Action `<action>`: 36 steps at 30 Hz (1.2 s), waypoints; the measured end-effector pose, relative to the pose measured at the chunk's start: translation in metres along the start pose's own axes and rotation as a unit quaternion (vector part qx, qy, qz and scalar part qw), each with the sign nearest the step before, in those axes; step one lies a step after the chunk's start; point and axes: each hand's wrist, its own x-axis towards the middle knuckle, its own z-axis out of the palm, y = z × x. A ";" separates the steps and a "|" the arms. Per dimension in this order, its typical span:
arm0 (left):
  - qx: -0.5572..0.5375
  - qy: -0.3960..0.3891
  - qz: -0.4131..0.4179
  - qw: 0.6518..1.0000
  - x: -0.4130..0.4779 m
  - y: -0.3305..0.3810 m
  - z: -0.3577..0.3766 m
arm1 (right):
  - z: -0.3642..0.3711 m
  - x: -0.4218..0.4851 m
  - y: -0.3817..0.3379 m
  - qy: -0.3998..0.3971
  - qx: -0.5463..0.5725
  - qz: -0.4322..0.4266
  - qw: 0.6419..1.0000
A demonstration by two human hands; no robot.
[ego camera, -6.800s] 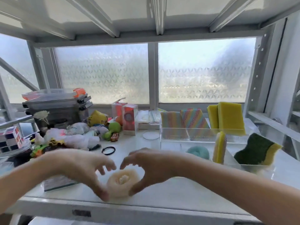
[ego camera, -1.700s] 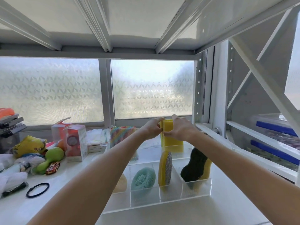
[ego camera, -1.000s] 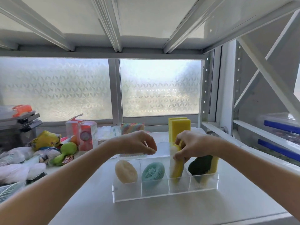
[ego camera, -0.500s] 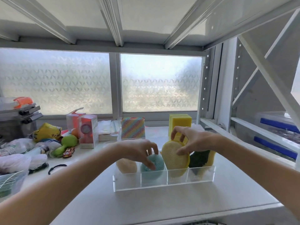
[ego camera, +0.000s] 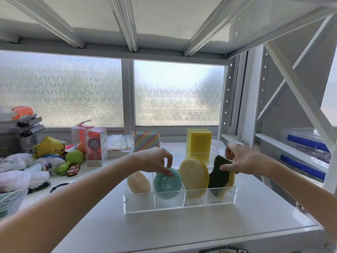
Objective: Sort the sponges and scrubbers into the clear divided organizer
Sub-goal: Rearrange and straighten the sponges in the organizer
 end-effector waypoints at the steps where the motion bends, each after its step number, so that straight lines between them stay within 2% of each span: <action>1: 0.009 0.010 -0.002 1.000 0.001 0.001 0.000 | 0.001 0.001 -0.002 0.023 0.007 -0.020 1.000; 3: 0.035 0.027 -0.004 0.999 0.001 0.004 0.001 | 0.003 0.003 -0.007 0.049 0.001 -0.037 0.998; 7: 0.088 0.030 -0.018 0.996 0.001 0.003 0.009 | 0.008 0.008 -0.014 0.044 -0.035 -0.010 0.998; 11: 0.096 0.029 -0.017 0.995 -0.001 -0.002 0.015 | 0.010 0.011 -0.012 0.048 -0.035 -0.013 0.998; 17: 0.110 0.027 0.006 0.994 -0.002 -0.004 0.017 | 0.007 0.016 0.000 -0.016 0.082 0.000 0.996; 22: 0.118 0.054 0.006 0.992 -0.003 -0.004 0.018 | 0.008 0.016 0.005 -0.021 0.095 -0.022 0.995; 30: 0.127 0.082 0.003 0.988 -0.006 -0.003 0.021 | 0.016 0.010 0.013 -0.003 0.108 -0.045 0.993; 36: 0.079 0.093 -0.014 0.992 -0.041 -0.016 -0.023 | 0.007 0.004 0.017 0.057 0.145 -0.056 0.986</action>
